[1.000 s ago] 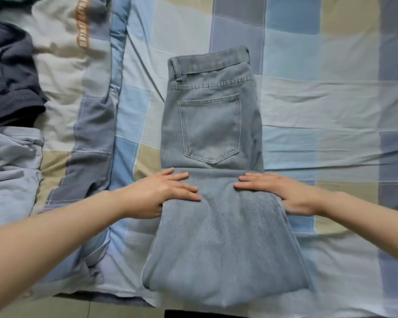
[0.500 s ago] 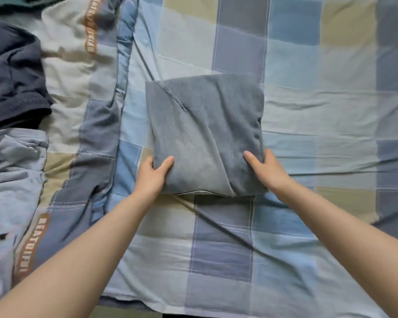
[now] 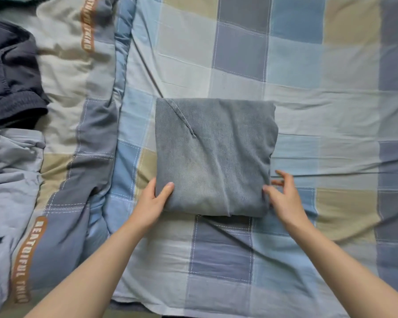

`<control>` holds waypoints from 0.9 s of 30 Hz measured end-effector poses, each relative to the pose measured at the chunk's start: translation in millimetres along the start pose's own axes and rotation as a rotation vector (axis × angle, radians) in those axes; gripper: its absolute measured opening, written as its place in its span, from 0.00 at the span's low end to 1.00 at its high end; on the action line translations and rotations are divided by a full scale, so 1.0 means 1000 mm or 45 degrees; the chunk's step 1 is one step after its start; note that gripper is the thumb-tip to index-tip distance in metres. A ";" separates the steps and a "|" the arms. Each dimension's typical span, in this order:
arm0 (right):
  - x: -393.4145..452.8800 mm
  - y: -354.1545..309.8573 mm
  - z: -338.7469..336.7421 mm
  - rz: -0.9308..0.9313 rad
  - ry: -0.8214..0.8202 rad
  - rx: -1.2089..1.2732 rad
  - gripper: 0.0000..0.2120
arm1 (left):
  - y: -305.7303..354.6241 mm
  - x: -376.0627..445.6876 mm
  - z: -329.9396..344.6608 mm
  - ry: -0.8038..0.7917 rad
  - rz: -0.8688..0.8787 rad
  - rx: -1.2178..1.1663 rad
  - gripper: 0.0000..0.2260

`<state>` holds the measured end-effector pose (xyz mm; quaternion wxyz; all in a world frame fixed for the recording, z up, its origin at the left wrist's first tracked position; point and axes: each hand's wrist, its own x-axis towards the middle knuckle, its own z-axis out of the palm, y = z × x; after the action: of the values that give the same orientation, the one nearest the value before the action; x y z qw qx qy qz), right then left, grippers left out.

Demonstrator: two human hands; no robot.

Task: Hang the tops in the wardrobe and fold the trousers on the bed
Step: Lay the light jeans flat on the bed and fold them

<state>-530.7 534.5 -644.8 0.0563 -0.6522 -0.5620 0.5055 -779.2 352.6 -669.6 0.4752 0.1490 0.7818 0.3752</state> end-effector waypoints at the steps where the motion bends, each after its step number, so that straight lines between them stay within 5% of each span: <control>1: 0.004 -0.014 0.002 -0.100 0.101 -0.044 0.19 | 0.000 0.000 0.004 -0.002 0.010 0.015 0.15; 3: 0.018 -0.042 0.013 -0.228 0.231 -0.164 0.21 | 0.000 -0.001 0.008 0.022 0.039 0.073 0.21; 7: 0.061 -0.071 0.030 -0.025 0.293 -0.325 0.26 | -0.001 0.000 0.005 0.132 0.166 0.156 0.14; 11: 0.092 -0.061 0.018 -0.097 0.197 -0.579 0.25 | 0.002 0.002 0.006 0.202 -0.012 0.036 0.12; 15: 0.099 -0.055 0.013 -0.049 0.100 -0.276 0.24 | 0.006 0.006 0.006 0.143 -0.174 0.061 0.13; 19: 0.084 -0.055 0.017 0.192 0.264 -0.131 0.28 | 0.020 0.022 -0.002 0.350 -0.050 0.589 0.11; 22: 0.061 -0.042 0.025 0.190 0.166 -0.151 0.33 | 0.052 0.045 -0.003 0.367 -0.198 0.211 0.25; 27: 0.056 -0.030 0.030 0.102 0.062 0.060 0.32 | 0.074 0.075 0.017 0.458 -0.267 0.012 0.26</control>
<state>-580.1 574.8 -673.4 0.0650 -0.6847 -0.5220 0.5044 -811.8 454.3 -667.4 0.3636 -0.0003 0.8670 0.3406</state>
